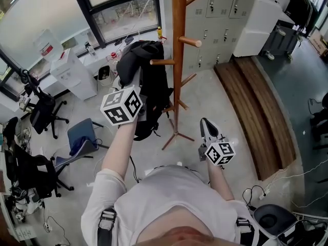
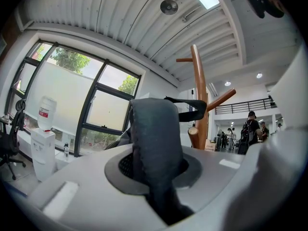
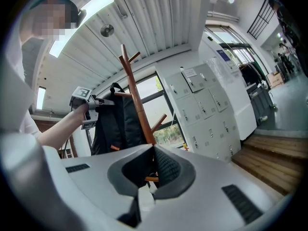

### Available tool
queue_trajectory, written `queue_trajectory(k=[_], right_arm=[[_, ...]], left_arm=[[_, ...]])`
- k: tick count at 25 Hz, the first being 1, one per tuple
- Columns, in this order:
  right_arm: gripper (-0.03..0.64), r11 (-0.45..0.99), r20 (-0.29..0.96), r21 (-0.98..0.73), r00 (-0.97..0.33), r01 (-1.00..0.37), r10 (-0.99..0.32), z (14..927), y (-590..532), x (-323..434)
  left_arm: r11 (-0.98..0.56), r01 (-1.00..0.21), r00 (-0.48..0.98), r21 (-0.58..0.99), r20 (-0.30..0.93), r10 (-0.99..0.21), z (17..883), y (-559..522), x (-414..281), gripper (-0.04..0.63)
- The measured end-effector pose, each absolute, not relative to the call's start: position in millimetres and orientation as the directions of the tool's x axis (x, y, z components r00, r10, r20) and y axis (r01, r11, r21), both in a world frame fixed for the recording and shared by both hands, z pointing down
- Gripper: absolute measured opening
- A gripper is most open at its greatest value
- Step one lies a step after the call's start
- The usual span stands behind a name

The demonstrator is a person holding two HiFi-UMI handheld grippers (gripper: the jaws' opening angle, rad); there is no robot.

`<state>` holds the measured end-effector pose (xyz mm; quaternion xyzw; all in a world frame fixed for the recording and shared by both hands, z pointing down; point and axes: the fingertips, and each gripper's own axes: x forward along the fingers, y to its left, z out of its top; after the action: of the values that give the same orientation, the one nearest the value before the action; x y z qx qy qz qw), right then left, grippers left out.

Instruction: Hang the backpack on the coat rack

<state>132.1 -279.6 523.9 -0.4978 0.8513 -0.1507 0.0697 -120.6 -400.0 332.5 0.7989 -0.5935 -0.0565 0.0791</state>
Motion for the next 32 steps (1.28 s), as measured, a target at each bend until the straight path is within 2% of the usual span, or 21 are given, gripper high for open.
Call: queue_trajectory(k=[14, 32], right_arm=[[0.009, 0.457, 0.046, -0.348, -0.501, -0.819, -0.864, 530, -277, 134], [0.009, 0.418, 0.082, -0.413, -0.49, -0.809, -0.868, 552, -279, 137]], left_arm=[[-0.278, -0.951, 0.287, 0.134, 0.058, -0.956, 367, -388, -113, 0.081], [-0.283, -0.957, 0.287, 0.058, 0.07, -0.955, 411, -369, -107, 0.083]])
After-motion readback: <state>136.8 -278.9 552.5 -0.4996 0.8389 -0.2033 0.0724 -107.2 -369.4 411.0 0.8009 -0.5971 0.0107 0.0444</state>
